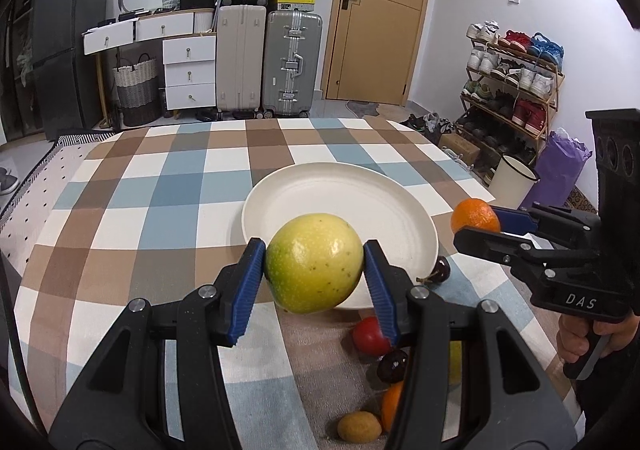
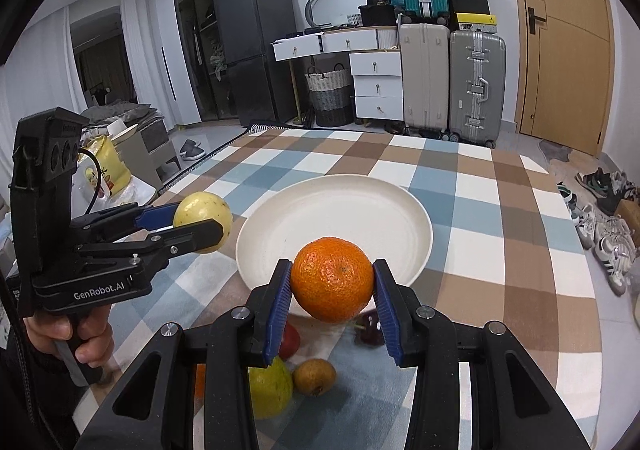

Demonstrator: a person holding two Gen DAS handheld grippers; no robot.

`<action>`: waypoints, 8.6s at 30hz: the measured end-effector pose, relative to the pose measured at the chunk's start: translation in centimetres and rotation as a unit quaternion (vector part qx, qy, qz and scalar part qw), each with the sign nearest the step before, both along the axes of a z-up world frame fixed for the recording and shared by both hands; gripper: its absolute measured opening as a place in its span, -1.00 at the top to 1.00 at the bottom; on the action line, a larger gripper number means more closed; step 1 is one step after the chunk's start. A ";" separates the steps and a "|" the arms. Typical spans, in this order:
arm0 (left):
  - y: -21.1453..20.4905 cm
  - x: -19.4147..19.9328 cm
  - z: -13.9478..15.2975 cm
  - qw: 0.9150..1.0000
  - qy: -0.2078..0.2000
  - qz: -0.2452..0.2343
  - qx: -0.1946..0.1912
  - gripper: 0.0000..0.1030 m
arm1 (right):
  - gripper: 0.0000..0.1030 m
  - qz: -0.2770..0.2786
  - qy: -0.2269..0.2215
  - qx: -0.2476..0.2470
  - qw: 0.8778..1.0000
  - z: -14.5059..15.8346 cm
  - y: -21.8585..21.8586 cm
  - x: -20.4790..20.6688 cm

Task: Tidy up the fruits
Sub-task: 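Carry the orange onto the plate with the right tool while the left tool carries the green-yellow fruit there, then open both tools to release the fruits on the plate and withdraw, then grasp the large pomelo with the right tool while the left tool grasps the brown kiwi, then carry the pomelo onto the plate with the right tool while the left tool carries the kiwi there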

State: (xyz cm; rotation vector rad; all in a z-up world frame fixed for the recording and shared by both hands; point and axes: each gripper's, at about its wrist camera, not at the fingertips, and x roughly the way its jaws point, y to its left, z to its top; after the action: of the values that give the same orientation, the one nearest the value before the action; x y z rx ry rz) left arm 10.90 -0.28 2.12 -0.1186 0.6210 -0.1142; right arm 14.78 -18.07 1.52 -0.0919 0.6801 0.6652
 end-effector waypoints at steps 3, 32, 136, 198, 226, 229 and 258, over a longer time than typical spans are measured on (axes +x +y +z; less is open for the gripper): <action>-0.1 0.6 0.1 1.000 0.000 -0.001 0.003 0.08 | 0.21 0.003 -0.006 -0.004 1.000 0.1 0.6 0.5; -0.2 6.5 -4.2 0.999 0.037 0.011 0.034 0.07 | 0.21 -0.021 0.077 -0.025 0.997 -5.1 3.4 7.2; -0.1 -6.7 -5.1 0.993 0.108 -0.016 0.036 -0.96 | -0.88 -0.036 0.102 -0.016 0.994 -5.5 0.1 -5.5; -0.6 -7.1 -5.5 0.991 0.109 -0.066 -0.033 0.53 | 0.04 -0.021 0.133 0.025 0.991 -6.3 0.6 -5.2; -0.1 -7.3 -1.6 0.999 0.047 -0.009 -0.003 0.53 | 0.04 -0.010 0.085 0.056 0.995 -2.7 -0.6 -6.0; -0.5 -6.7 -0.9 0.999 0.037 -0.009 0.002 0.53 | 0.04 -0.009 0.079 0.059 0.995 -2.1 -0.7 -5.7; -0.8 1.5 -0.9 1.000 0.021 -0.006 0.005 0.53 | 0.04 -0.010 0.071 0.054 0.996 -1.6 0.4 -0.5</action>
State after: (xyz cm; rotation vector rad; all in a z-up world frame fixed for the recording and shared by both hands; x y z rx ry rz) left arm 12.43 -1.09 1.24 -0.1070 0.6640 -0.1209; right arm 14.30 -17.68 -0.09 0.0620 0.7790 0.6925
